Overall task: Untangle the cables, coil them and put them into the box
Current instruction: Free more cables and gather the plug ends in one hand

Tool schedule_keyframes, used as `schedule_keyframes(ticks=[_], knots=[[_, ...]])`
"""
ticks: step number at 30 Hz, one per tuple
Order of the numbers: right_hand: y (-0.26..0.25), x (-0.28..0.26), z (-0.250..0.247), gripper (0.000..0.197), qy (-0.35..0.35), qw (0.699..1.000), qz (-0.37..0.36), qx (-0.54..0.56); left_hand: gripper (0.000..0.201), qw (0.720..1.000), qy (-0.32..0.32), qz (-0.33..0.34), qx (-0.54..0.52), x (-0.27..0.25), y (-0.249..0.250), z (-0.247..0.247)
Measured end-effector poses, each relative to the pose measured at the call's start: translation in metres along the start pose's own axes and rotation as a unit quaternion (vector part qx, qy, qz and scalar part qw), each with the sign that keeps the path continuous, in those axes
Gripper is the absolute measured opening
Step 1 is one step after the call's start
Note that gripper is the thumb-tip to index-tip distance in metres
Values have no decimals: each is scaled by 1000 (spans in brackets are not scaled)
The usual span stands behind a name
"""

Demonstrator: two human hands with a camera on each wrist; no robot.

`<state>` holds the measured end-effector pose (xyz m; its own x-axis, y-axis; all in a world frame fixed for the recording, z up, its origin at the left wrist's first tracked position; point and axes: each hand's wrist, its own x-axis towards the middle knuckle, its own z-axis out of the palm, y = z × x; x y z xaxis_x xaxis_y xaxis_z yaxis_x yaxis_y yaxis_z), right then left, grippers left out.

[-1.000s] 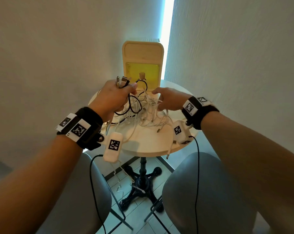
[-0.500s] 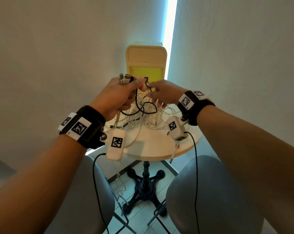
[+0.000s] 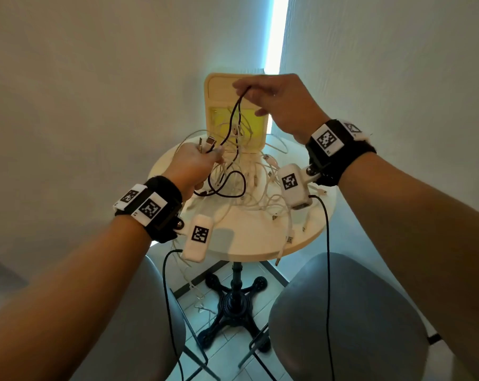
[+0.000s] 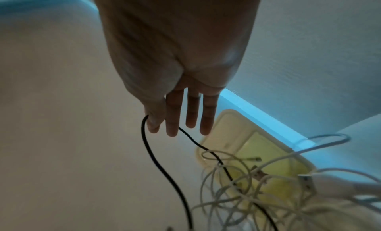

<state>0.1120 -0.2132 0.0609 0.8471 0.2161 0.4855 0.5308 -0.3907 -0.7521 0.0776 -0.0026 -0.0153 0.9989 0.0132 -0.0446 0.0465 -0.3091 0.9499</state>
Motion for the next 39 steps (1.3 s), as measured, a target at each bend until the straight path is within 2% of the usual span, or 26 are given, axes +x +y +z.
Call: schedule_keyframes(ticks=[2, 5, 9, 11, 14, 17, 18, 21, 23, 28, 31, 35, 37, 39], knots=[[-7, -1, -2, 28, -1, 1000, -17, 14, 33, 1000, -1, 3, 1, -1, 4, 2], [-10, -1, -1, 25, -25, 997, -16, -65, 31, 1000, -5, 5, 9, 0, 2, 4], [-20, 3, 0, 27, 23, 996, -74, -38, 32, 999, -24, 17, -14, 4, -4, -4], [-23, 4, -1, 25, 3, 992, -83, -96, 25, 999, -26, 30, -24, 2, 0, -6], [-18, 1, 2, 22, -17, 983, -73, -167, 20, 995, 8, 97, -35, -4, 7, -5], [-22, 1, 24, 21, -11, 976, -115, -183, 44, 982, 51, 179, -44, -3, 8, -12], [-27, 0, 29, 22, -8, 973, -135, -188, 45, 978, 47, 198, -37, -5, 13, -12], [-37, 0, 36, 26, 0, 966, -165, -201, 15, 969, 19, 240, -47, -12, 30, -9], [-37, 1, 38, 28, 1, 971, -153, -185, 27, 966, 15, 250, -62, -15, 34, -9], [-13, 6, 41, 21, 6, 976, -59, -207, 24, 956, 27, 254, -143, -23, 35, -19], [7, 1, 47, 16, -43, 977, -1, -210, 38, 952, 33, 258, -160, -28, 39, -25], [33, -4, 53, 16, -108, 953, 77, -273, 43, 955, 32, 261, -139, -34, 41, -35], [30, -1, 49, 17, -79, 960, 83, -255, 44, 964, 16, 241, -110, -30, 34, -40], [14, 5, 38, 22, 16, 979, 47, -197, 43, 975, -7, 206, -79, -25, 25, -44]])
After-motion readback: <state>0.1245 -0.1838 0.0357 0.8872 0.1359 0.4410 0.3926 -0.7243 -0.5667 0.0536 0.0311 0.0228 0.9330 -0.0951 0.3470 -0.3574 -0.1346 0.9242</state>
